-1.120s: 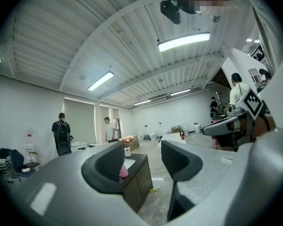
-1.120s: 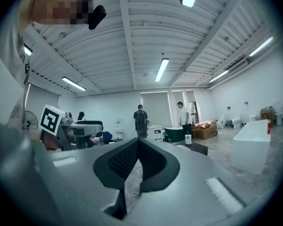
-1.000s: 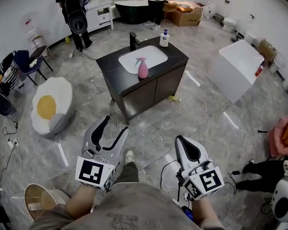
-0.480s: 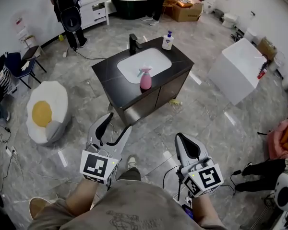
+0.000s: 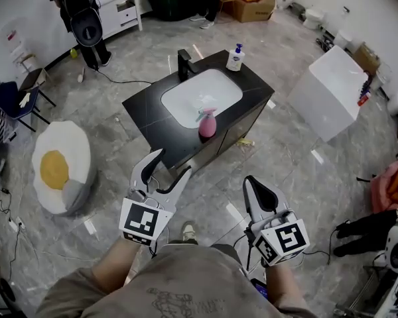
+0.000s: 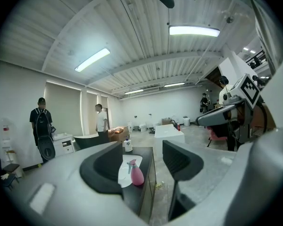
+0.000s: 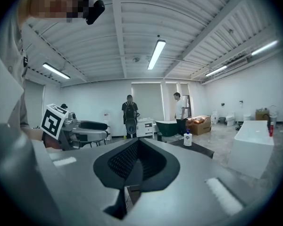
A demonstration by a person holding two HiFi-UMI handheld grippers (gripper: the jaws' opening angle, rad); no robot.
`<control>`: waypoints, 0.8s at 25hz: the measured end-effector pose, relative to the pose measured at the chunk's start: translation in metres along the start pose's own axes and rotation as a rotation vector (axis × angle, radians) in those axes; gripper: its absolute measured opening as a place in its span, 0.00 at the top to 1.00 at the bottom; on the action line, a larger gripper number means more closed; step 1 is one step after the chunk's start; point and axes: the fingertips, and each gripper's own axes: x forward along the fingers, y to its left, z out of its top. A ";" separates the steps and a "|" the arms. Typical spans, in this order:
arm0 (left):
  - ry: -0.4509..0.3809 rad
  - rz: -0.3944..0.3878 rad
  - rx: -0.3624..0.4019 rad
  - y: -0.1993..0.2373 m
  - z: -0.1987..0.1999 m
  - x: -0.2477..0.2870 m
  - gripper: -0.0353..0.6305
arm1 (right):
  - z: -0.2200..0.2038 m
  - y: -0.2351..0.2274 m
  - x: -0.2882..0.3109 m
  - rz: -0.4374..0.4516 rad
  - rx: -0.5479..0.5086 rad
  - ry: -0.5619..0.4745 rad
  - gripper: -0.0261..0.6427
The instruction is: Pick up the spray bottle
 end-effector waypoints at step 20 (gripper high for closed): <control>0.077 -0.025 -0.037 0.057 -0.033 0.082 0.53 | -0.016 -0.053 0.102 0.004 -0.003 0.122 0.92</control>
